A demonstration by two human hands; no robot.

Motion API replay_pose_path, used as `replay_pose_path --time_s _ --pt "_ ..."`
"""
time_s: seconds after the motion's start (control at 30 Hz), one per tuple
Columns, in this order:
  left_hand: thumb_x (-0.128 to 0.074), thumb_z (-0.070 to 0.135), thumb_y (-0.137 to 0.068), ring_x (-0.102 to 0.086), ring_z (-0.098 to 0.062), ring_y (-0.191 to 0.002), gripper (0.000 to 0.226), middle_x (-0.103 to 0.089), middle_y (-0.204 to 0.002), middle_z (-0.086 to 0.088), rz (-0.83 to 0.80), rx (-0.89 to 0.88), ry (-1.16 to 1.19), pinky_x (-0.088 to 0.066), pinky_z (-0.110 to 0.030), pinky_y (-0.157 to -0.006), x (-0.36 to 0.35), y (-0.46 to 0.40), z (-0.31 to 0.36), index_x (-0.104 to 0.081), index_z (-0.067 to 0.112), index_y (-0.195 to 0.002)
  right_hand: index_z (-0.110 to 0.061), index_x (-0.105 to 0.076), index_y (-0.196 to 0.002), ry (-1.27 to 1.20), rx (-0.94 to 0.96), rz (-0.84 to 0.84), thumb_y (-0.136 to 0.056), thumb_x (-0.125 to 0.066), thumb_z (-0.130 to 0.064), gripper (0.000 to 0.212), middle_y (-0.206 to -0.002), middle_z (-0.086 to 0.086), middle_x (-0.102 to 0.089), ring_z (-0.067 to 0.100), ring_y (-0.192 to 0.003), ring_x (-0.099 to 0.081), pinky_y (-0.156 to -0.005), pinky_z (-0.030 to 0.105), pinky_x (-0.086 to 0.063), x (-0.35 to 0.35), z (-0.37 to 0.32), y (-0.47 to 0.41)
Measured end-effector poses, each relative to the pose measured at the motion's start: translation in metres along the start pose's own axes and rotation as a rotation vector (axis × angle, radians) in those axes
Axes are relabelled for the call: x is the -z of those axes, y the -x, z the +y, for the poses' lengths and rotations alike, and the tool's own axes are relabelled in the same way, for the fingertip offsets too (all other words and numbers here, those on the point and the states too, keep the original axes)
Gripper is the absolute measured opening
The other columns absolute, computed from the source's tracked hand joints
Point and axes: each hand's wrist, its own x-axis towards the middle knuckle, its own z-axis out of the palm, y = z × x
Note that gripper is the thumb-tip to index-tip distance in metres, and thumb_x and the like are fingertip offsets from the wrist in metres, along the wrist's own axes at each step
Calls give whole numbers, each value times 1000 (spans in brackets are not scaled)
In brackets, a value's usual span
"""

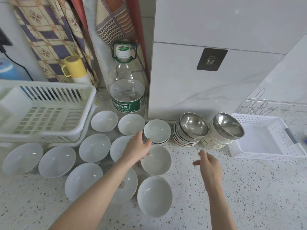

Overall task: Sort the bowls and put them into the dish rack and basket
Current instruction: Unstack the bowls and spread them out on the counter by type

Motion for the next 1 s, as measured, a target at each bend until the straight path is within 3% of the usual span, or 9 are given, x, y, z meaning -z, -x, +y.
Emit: replay_pose_path --time_s 0.1,0.2,0.33,0.4,0.47,0.53,0.67,0.8,1.0 --pt "-48 37 -97 -52 -5 -33 37 -71 -73 -3 11 24 -39 -39 -26 -45 -2 -29 8 -44 9 -122 -22 -58 -98 -25 -10 41 -95 -43 -41 25 -74 -2 -72 11 -55 -51 -51 27 -39 0 -17 -16" --pt "-49 32 -97 -55 -9 -36 27 -72 -76 -8 47 24 -31 -42 -26 -47 -6 -47 9 -48 8 -110 -16 -59 -102 1 -37 57 -93 -43 -44 33 -75 -3 -72 11 -54 -48 -50 26 -40 -2 -28 -31" --pt "-52 26 -93 -71 -33 -70 22 -74 -84 -14 80 34 -7 -58 -41 -72 -13 -62 3 -54 7 -106 -7 -65 -92 -14 -65 63 -89 -45 -39 38 -73 1 -72 16 -61 -54 -53 28 -39 -5 -38 -47" --pt "-55 24 -92 -73 -35 -79 20 -74 -91 -14 71 36 13 -59 -47 -77 -15 -68 1 -58 9 -106 -3 -66 -87 -13 -72 80 -87 -44 -37 41 -71 2 -71 17 -61 -52 -54 30 -37 -7 -43 -54" --pt "-59 21 -90 -74 -31 -73 18 -74 -90 -10 68 50 48 -60 -45 -73 -16 -72 0 -59 11 -105 -1 -65 -98 -15 -76 92 -88 -43 -36 42 -71 2 -70 15 -60 -50 -58 31 -36 -10 -44 -60" --pt "-60 16 -87 -74 -26 -62 15 -75 -80 -8 70 70 60 -57 -34 -57 -17 -74 -2 -61 12 -101 -6 -62 -110 -40 -71 95 -88 -44 -33 38 -70 1 -66 14 -62 -52 -59 30 -38 -13 -46 -62" --pt "-54 3 -82 -72 -19 -51 20 -73 -71 -3 55 63 72 -42 -20 -36 -17 -78 -4 -63 18 -92 -34 -49 -108 -65 -29 72 -85 -45 -20 28 -71 2 -61 13 -55 -44 -60 33 -38 -14 -48 -62" --pt "-50 1 -82 -71 -17 -49 26 -71 -66 0 35 38 66 -41 -19 -35 -17 -79 -6 -65 19 -93 -15 -55 -99 -35 -32 96 -83 -45 -11 19 -67 2 -51 17 -59 -40 -62 35 -38 -14 -47 -67" --pt "-46 -1 -81 -70 -16 -46 33 -68 -56 3 53 5 113 -36 -17 -31 -18 -80 -6 -61 28 -87 -19 -59 -106 -69 -9 116 -83 -44 -6 30 -71 8 -59 20 -63 -50 -60 36 -44 -14 -48 -70"
